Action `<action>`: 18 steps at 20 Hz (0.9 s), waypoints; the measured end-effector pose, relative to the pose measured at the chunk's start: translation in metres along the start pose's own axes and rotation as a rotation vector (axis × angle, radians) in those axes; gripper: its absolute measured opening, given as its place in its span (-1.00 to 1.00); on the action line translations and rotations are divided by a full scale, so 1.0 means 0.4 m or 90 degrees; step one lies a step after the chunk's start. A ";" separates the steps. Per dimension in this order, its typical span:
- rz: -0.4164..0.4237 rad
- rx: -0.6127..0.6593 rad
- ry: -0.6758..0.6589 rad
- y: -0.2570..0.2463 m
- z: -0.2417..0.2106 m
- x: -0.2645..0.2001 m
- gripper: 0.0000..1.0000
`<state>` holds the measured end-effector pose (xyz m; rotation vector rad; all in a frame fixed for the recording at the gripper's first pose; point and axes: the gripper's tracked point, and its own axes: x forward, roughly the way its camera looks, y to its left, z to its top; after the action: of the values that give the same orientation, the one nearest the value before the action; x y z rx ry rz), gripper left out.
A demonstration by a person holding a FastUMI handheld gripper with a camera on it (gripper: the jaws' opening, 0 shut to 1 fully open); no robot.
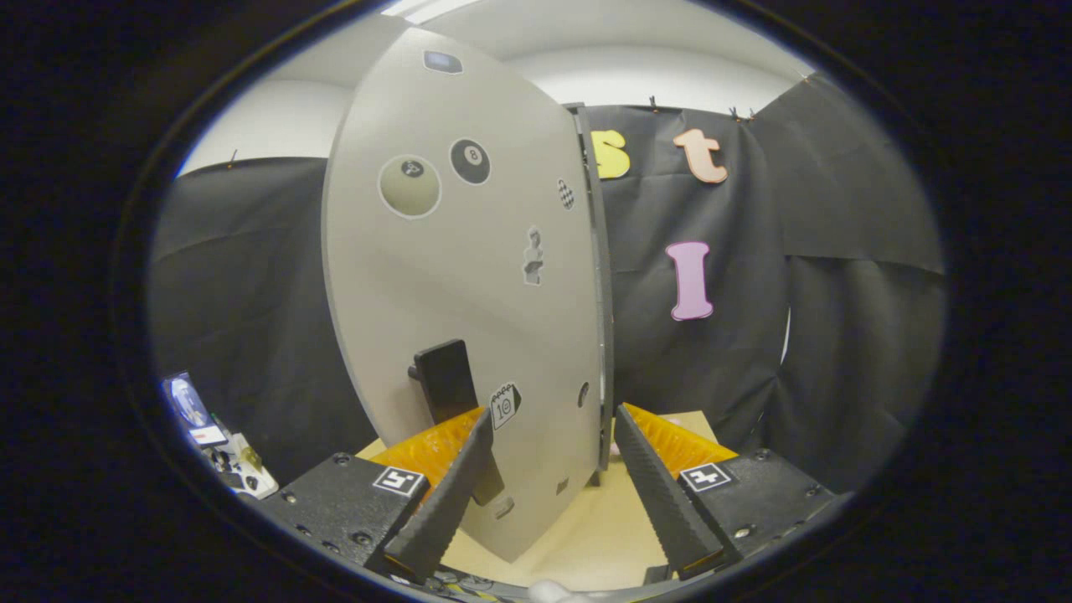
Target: Open the shoe cabinet door, grab the shoes and put them into the shoe cabinet, then close the shoe cabinet door.
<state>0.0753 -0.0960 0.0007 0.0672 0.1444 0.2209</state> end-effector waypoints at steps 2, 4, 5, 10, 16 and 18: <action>0.004 0.001 0.006 0.062 -0.007 0.044 0.92; 0.015 0.003 0.015 0.115 -0.015 0.095 0.92; 0.021 0.004 0.015 0.142 -0.015 0.126 0.92; 0.027 -0.019 0.007 0.245 -0.011 0.227 0.99; 0.009 -0.018 -0.008 0.291 -0.004 0.195 0.99; -0.006 -0.018 -0.005 0.290 -0.021 0.169 0.98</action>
<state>0.1145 0.0324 -0.0074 0.0400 0.1335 0.2133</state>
